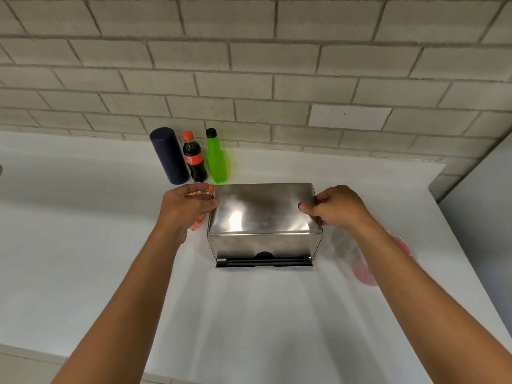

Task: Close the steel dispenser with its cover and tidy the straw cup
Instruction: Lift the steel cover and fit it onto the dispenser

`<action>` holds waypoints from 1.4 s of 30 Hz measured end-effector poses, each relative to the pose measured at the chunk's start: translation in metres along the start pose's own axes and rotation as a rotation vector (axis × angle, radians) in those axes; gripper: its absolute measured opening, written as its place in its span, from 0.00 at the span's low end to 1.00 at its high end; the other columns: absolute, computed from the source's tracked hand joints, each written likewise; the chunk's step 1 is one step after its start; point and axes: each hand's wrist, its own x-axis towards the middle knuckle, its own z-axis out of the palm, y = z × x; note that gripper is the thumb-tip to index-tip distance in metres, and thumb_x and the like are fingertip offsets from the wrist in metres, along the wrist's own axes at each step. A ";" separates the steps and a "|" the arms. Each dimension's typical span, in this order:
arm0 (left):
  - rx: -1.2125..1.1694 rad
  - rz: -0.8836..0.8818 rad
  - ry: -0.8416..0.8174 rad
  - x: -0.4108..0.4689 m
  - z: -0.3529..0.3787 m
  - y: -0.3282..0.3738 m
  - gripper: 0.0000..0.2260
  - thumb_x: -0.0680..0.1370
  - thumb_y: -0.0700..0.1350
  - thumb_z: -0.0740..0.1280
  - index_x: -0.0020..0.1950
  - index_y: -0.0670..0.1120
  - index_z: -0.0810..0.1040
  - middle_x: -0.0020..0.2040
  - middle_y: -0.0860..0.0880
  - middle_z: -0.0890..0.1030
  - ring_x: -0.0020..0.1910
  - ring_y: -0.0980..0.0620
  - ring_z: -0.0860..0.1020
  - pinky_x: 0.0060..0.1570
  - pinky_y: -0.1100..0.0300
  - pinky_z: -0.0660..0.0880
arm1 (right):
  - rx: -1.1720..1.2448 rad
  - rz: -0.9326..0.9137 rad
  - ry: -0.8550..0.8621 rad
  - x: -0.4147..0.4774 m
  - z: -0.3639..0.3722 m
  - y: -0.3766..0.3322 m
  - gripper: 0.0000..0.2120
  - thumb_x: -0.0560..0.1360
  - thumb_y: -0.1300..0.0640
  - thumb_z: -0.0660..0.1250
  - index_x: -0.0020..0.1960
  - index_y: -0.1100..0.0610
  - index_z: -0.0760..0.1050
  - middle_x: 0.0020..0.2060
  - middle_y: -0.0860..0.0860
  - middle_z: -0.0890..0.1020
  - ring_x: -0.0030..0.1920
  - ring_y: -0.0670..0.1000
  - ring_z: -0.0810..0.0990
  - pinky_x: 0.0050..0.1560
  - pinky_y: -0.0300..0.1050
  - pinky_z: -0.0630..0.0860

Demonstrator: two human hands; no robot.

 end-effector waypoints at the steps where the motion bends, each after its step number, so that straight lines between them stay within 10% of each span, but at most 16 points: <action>1: 0.008 0.000 0.002 0.000 0.000 0.000 0.18 0.68 0.37 0.83 0.54 0.51 0.87 0.42 0.53 0.89 0.44 0.48 0.88 0.42 0.60 0.83 | -0.015 -0.003 0.000 0.000 0.000 0.000 0.22 0.69 0.39 0.77 0.41 0.60 0.85 0.38 0.54 0.87 0.42 0.55 0.87 0.54 0.54 0.82; 27: 0.164 0.023 0.053 0.005 0.005 -0.001 0.19 0.69 0.42 0.83 0.57 0.52 0.86 0.51 0.50 0.86 0.53 0.44 0.85 0.61 0.44 0.81 | -0.110 0.031 -0.004 -0.001 -0.001 -0.007 0.23 0.71 0.38 0.75 0.42 0.60 0.86 0.37 0.54 0.87 0.42 0.54 0.86 0.54 0.49 0.81; 42: 0.086 0.025 0.016 0.000 0.005 -0.006 0.15 0.71 0.41 0.81 0.55 0.51 0.84 0.46 0.54 0.88 0.50 0.49 0.87 0.52 0.55 0.82 | -0.121 0.053 0.017 -0.007 0.003 -0.006 0.24 0.72 0.37 0.73 0.38 0.60 0.85 0.35 0.54 0.86 0.42 0.54 0.86 0.50 0.48 0.80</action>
